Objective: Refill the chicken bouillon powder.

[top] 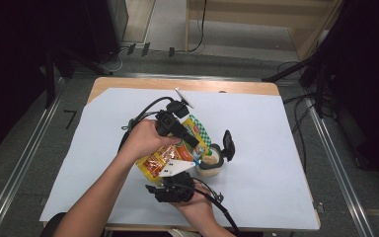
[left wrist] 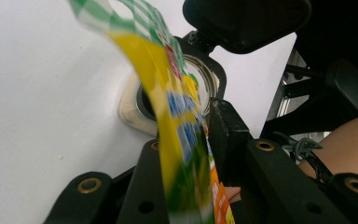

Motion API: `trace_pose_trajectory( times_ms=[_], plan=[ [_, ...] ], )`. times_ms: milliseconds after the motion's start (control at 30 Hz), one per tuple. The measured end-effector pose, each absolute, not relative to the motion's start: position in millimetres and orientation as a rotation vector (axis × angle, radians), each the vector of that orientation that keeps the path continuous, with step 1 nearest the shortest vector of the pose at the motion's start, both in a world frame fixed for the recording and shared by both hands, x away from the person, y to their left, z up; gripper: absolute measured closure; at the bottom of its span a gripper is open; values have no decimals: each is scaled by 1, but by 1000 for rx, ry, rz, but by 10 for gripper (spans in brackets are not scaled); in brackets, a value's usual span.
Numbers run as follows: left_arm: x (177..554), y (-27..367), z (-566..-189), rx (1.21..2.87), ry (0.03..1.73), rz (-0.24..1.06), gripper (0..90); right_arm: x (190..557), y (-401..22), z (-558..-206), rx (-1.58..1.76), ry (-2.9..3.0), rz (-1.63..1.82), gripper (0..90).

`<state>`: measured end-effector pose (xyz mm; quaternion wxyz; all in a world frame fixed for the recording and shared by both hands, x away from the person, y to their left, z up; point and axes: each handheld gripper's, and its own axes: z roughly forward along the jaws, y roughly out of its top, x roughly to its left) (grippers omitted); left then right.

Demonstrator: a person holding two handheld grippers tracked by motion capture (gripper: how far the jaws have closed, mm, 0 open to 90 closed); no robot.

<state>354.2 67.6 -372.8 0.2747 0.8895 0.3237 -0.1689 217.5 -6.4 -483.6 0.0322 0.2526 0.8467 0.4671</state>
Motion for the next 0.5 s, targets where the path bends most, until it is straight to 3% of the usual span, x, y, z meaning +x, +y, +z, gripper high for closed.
trace_pose_trajectory(
  times_ms=[500],
  plan=[
    [358, 78, -376, 2379, 778, -515, 877, 228, -14, -491, 880, 2545, 1414, 503]
  ],
)
